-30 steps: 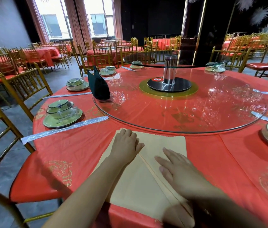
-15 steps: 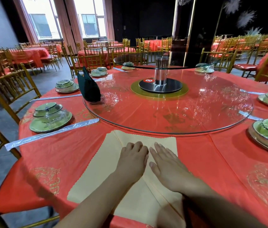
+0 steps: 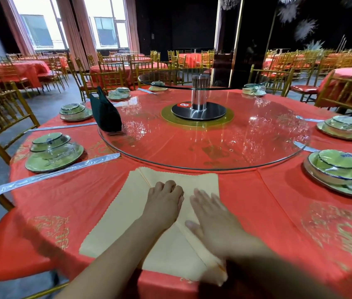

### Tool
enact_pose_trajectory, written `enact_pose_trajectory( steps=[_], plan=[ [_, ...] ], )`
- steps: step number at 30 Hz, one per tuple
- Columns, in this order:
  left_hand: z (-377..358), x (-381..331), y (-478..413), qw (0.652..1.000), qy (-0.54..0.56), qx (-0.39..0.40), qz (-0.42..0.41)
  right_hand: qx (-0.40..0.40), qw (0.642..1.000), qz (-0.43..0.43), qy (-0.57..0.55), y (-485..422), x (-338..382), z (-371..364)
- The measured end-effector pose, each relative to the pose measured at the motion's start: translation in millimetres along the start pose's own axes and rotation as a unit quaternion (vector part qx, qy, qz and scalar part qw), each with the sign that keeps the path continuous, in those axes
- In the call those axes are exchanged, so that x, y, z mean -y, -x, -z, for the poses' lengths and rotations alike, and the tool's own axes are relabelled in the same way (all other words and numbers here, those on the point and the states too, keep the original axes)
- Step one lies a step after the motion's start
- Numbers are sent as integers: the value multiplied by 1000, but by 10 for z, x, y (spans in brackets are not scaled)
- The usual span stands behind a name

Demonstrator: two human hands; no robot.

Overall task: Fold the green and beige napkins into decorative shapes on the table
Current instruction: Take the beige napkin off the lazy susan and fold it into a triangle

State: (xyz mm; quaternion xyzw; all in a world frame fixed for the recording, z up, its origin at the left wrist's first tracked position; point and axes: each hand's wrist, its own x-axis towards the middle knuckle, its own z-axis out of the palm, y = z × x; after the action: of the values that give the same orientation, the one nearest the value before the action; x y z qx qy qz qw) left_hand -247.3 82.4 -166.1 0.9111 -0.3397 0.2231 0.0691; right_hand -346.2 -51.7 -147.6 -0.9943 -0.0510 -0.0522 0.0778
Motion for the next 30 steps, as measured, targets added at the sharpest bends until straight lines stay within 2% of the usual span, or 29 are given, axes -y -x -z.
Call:
enact_pose_trajectory(
  steps=[2, 6, 8, 11, 13, 14, 15, 17, 18, 19, 21, 22, 24, 27, 30],
  plan=[
    [33, -15, -2, 1000, 8, 22, 4, 25, 998, -16, 58, 148, 65, -20],
    [88, -31, -10, 993, 33, 110, 38, 48, 996, -14, 69, 408, -67, -129],
    [111, -47, -1, 992, 40, 109, 45, 19, 997, 3, 80, 562, -169, -178],
    [122, -43, -11, 989, 54, 123, 56, 43, 995, -7, 92, 636, -198, -40],
    [153, -47, -21, 986, 67, 141, 62, 27, 996, 34, 72, 516, -173, 160],
    [161, -40, -45, 983, 85, 146, 73, -4, 999, 45, 28, 412, -157, 240],
    [170, -17, -74, 978, 129, 139, 86, 6, 999, 27, -33, 311, -114, 336],
    [230, 65, -123, 945, 284, 90, 134, -57, 993, 48, -94, -3, -78, 355],
    [268, 156, -144, 924, 339, 63, 165, -72, 990, 39, -119, -187, -25, 366],
    [314, 277, -168, 916, 349, 35, 196, -80, 987, 39, -133, -369, 46, 369],
    [358, 590, -197, 934, 253, 13, 251, -49, 988, 35, -145, -721, 183, 356],
    [375, 738, -203, 942, 182, 32, 278, -35, 988, 29, -147, -886, 238, 328],
    [388, 966, -216, 932, 104, 94, 335, -18, 991, 19, -135, -1209, 319, 236],
    [375, 1080, -295, 900, 133, 139, 390, -3, 995, 14, -102, -1505, 398, 112],
    [312, 1125, -423, 885, 151, 163, 409, 8, 997, 20, -77, -1604, 440, 32]
  ],
)
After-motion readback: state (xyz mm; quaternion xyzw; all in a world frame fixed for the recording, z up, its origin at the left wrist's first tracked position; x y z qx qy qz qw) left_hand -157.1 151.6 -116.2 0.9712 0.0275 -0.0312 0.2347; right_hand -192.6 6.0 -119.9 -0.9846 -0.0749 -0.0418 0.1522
